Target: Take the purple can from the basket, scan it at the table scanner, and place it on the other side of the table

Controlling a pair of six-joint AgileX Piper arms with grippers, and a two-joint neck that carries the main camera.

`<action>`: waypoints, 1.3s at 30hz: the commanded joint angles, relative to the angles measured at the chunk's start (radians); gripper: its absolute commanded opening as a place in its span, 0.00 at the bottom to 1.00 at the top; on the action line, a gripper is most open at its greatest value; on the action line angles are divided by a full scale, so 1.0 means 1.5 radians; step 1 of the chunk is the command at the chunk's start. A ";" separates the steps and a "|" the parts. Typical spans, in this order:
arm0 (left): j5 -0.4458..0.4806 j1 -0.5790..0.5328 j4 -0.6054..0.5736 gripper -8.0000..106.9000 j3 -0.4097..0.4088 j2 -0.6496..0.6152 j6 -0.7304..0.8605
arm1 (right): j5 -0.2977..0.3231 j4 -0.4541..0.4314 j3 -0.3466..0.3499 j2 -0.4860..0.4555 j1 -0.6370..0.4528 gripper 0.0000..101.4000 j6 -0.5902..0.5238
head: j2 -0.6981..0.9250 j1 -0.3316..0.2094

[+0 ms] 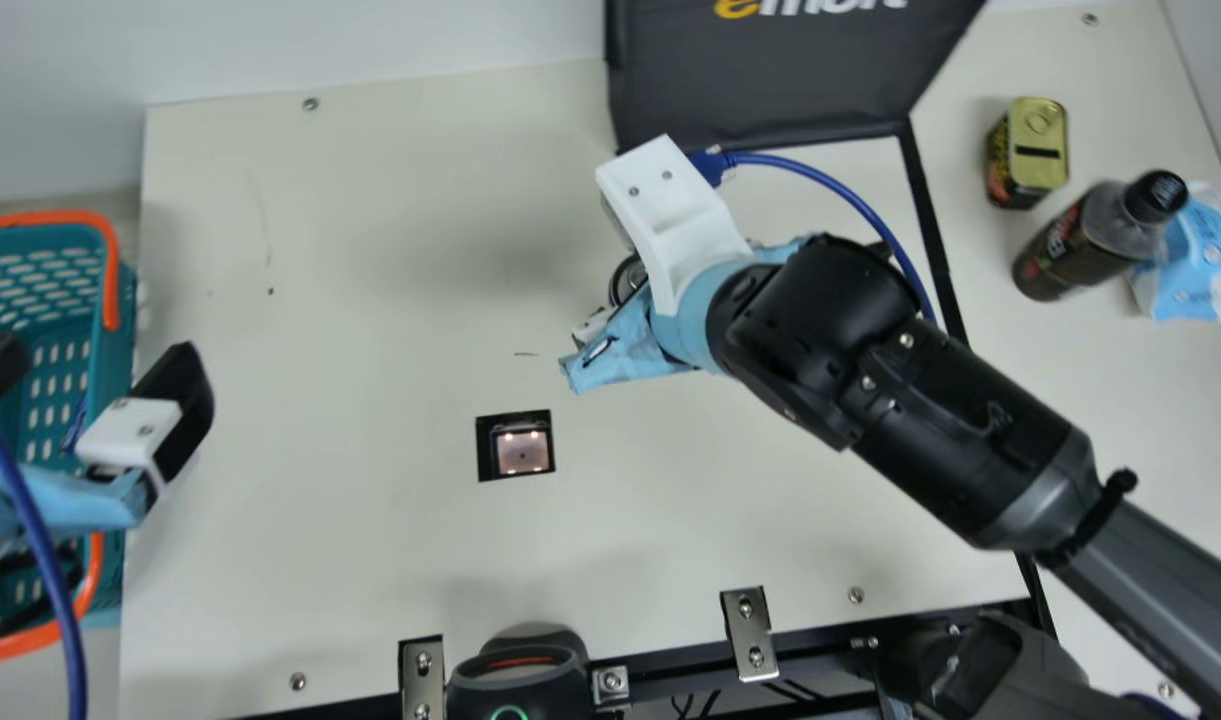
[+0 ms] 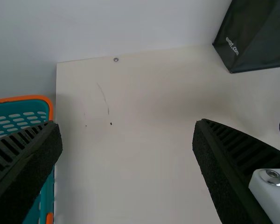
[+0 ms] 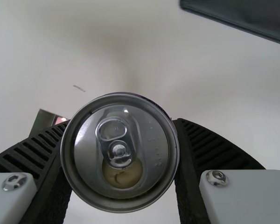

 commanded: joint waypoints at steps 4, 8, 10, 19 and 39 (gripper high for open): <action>0.000 0.000 0.000 0.85 0.000 0.000 0.000 | -0.002 0.010 0.017 -0.024 -0.072 0.00 -0.013 | -0.093 -0.018; 0.000 0.000 0.000 0.85 0.000 0.000 0.000 | -0.002 0.021 0.036 -0.046 -0.135 0.00 -0.031 | -0.093 -0.018; 0.000 0.000 0.000 0.85 0.000 0.000 0.000 | -0.001 0.026 0.046 -0.057 -0.167 0.00 -0.040 | -0.093 -0.018; 0.000 0.000 0.000 0.85 0.000 0.000 0.000 | 0.005 0.046 0.096 -0.109 -0.315 0.00 -0.091 | -0.093 -0.018; 0.000 0.000 0.000 0.85 0.000 0.000 0.000 | 0.019 0.102 0.185 -0.202 -0.680 0.00 -0.250 | -0.093 -0.018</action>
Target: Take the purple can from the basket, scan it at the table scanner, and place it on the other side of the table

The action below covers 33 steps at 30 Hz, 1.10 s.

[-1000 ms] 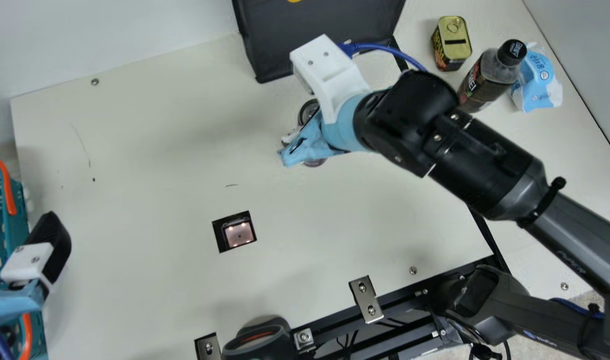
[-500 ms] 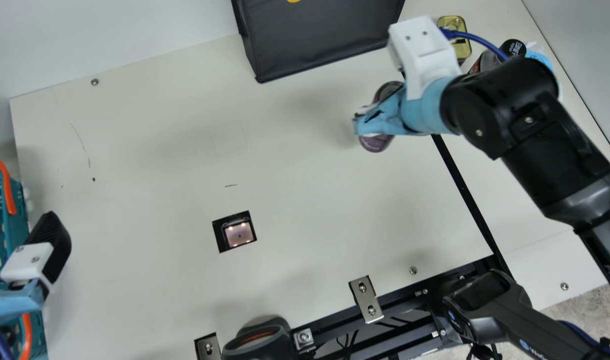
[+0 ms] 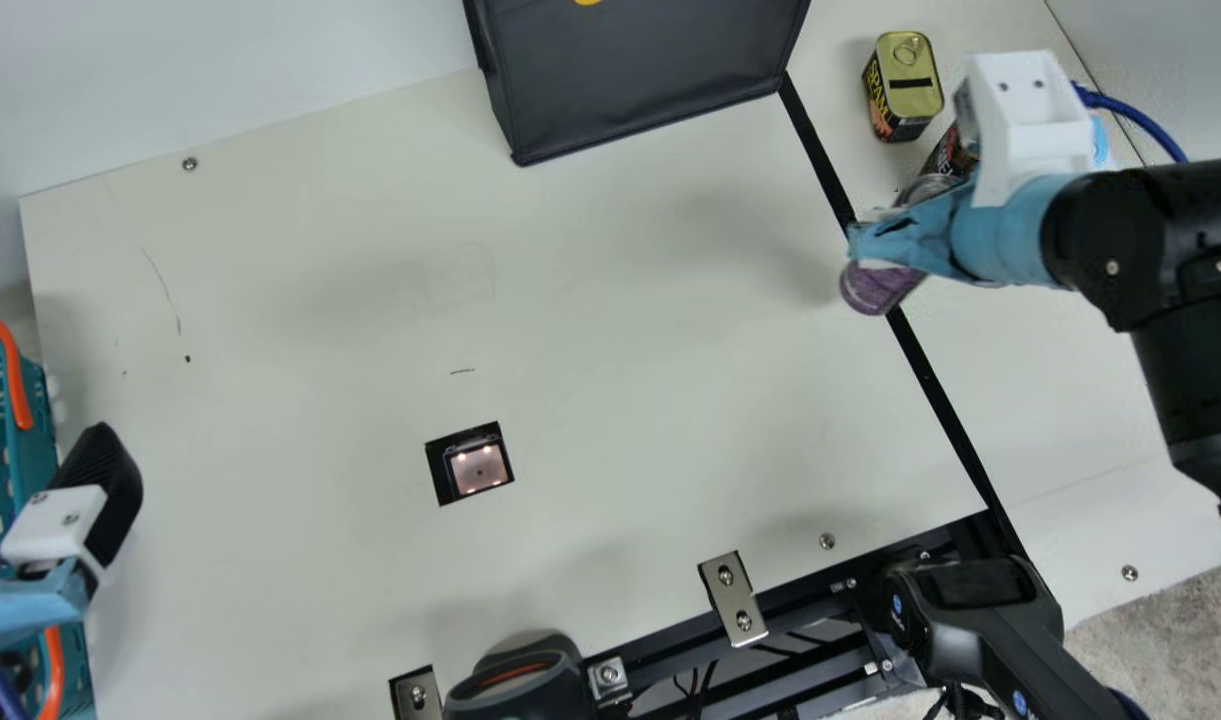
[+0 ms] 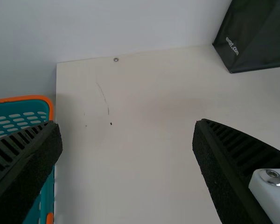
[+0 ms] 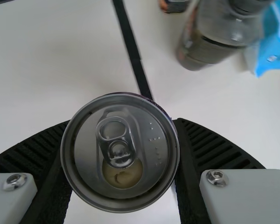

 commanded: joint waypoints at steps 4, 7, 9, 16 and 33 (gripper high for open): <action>0.000 0.000 0.000 0.85 0.000 0.000 0.000 | -0.003 0.018 0.007 -0.003 -0.126 0.00 -0.052 | -0.002 -0.018; 0.000 0.000 0.000 0.85 0.000 0.000 0.000 | -0.007 0.030 0.008 0.000 -0.181 0.00 -0.083 | -0.002 -0.018; 0.000 0.000 0.000 0.85 0.000 0.000 0.000 | -0.010 0.038 0.008 0.004 -0.213 0.00 -0.103 | -0.002 -0.018; 0.000 0.000 0.000 0.85 0.000 0.000 0.000 | -0.030 0.067 0.002 0.031 -0.315 0.00 -0.172 | -0.002 -0.018; 0.000 0.000 0.000 0.85 0.000 0.000 0.000 | -0.091 0.113 -0.037 0.142 -0.443 0.00 -0.240 | -0.002 -0.018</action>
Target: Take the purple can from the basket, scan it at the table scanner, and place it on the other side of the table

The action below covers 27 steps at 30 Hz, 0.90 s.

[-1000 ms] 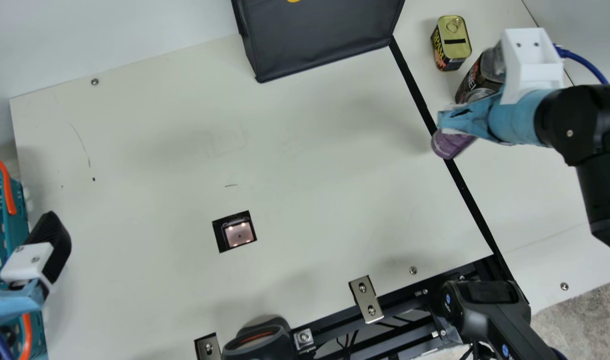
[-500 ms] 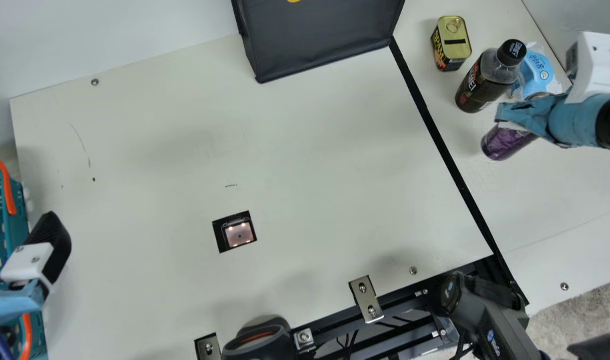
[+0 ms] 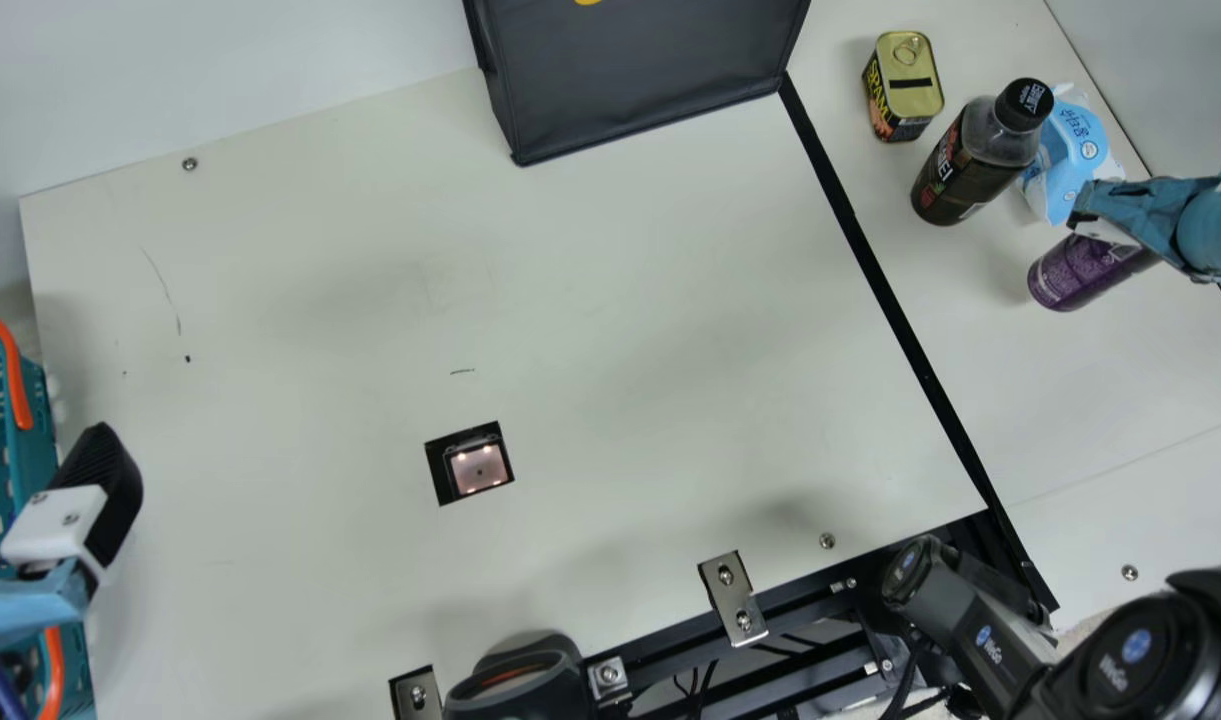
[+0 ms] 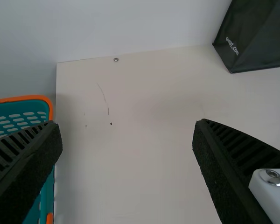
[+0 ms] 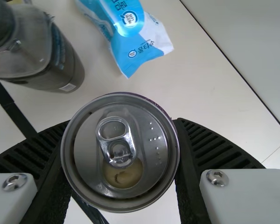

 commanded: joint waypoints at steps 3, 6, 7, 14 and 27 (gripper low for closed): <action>0.000 0.000 0.000 0.85 0.000 0.000 0.000 | -0.013 0.003 -0.012 0.031 -0.015 0.00 0.001 | -0.002 -0.018; 0.000 0.000 0.000 0.85 0.000 0.000 0.000 | -0.024 0.002 -0.021 0.052 -0.022 0.00 0.004 | -0.002 -0.018; 0.000 0.000 0.000 0.85 0.000 0.000 0.000 | -0.027 0.001 -0.025 0.058 -0.023 0.00 0.006 | -0.002 -0.018; 0.000 0.000 0.000 0.85 0.000 0.000 0.000 | -0.050 -0.007 -0.042 0.100 -0.027 0.00 0.022 | -0.002 -0.018; 0.000 0.000 0.000 0.85 0.000 0.000 0.000 | -0.092 -0.011 -0.053 0.145 -0.024 0.00 0.052 | -0.002 -0.018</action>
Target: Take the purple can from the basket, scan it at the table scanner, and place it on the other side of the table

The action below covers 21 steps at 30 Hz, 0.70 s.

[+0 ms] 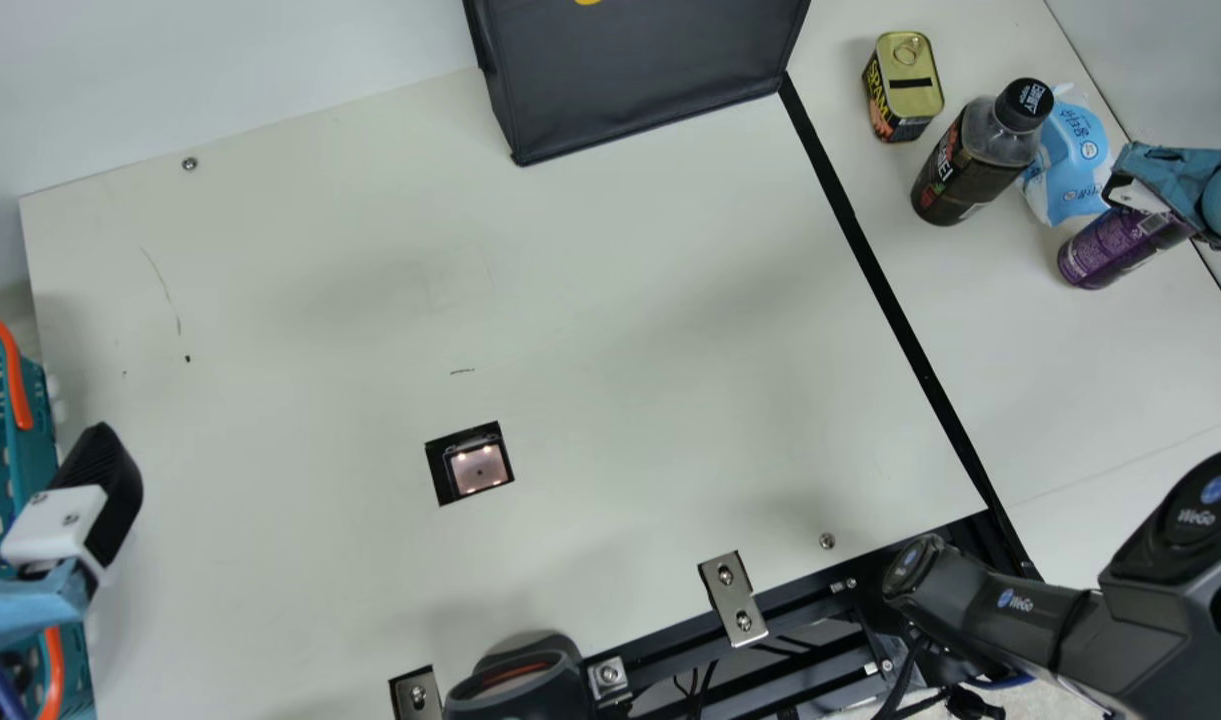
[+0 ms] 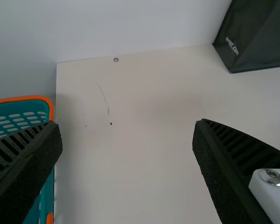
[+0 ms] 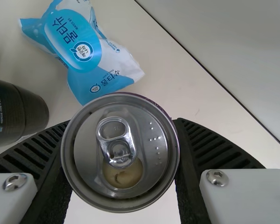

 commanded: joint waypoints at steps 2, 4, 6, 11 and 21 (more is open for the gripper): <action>0.000 0.000 0.000 0.85 0.000 0.000 0.000 | -0.009 0.003 0.000 0.004 0.001 0.00 0.003 | -0.002 -0.018; 0.000 0.000 0.000 0.85 0.000 0.000 0.000 | -0.014 0.005 0.000 0.007 0.001 0.00 0.005 | -0.002 -0.018; 0.000 0.000 0.000 0.85 0.000 0.000 0.000 | -0.020 0.008 0.001 0.009 0.001 0.07 0.007 | -0.002 -0.018; 0.000 0.000 0.000 0.85 0.000 0.000 0.000 | -0.032 0.015 0.004 0.013 0.001 0.23 0.009 | -0.002 -0.018; 0.000 0.000 0.000 0.85 0.000 0.000 0.000 | -0.039 0.017 0.011 0.014 0.001 0.56 0.014 | -0.002 -0.018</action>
